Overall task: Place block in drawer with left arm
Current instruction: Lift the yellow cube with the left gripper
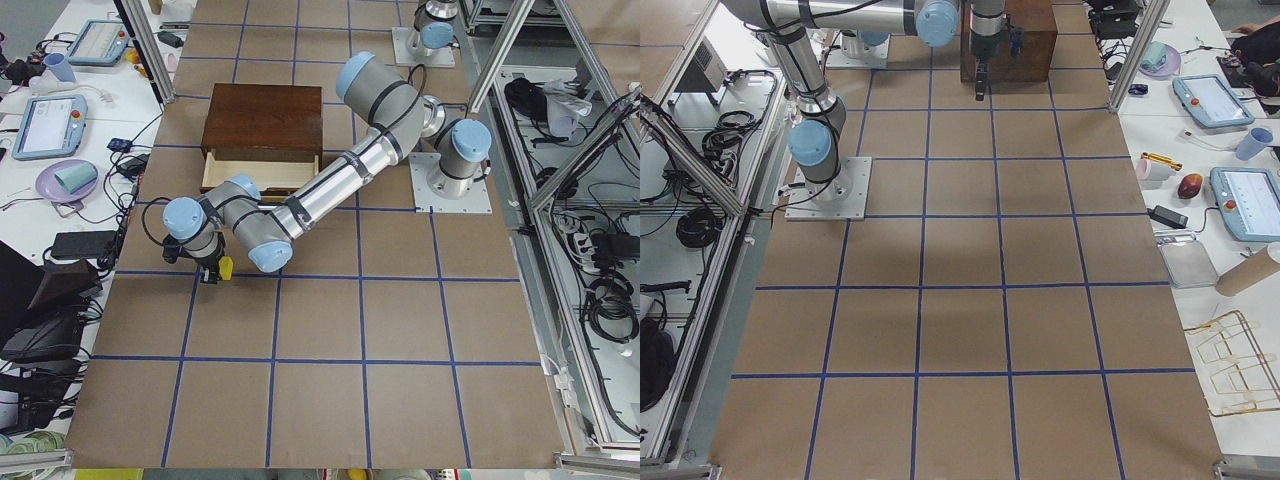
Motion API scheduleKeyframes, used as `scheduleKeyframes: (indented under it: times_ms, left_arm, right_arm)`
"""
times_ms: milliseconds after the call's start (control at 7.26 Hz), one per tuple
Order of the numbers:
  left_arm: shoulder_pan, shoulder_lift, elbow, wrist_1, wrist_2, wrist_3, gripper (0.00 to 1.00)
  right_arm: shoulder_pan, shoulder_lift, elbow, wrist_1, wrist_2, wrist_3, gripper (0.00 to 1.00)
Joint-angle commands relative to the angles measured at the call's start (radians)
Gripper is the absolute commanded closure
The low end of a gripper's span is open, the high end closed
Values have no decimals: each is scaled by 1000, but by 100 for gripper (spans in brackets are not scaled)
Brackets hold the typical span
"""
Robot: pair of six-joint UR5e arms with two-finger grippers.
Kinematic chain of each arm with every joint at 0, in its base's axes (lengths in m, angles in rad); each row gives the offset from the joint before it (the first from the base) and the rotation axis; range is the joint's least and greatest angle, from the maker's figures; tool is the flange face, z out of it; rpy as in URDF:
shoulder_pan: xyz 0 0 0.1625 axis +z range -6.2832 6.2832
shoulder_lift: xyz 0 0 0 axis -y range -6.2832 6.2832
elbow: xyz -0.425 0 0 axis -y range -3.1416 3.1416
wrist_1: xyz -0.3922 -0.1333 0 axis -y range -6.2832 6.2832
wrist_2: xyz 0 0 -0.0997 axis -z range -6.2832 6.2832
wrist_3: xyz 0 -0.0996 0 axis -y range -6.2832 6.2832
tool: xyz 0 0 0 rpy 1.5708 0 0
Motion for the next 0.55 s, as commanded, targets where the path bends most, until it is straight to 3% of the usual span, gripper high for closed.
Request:
scheduleKeyframes:
  times_ms: [0,413]
  left_arm:
    - [-5,107,-12,-111,23,-3,67]
    - [-59,213,-41,-236,50,-34,69]
  right_arm:
    - [0,0,0,0,0,0,0]
    - [0,0,2,0,0,0,0]
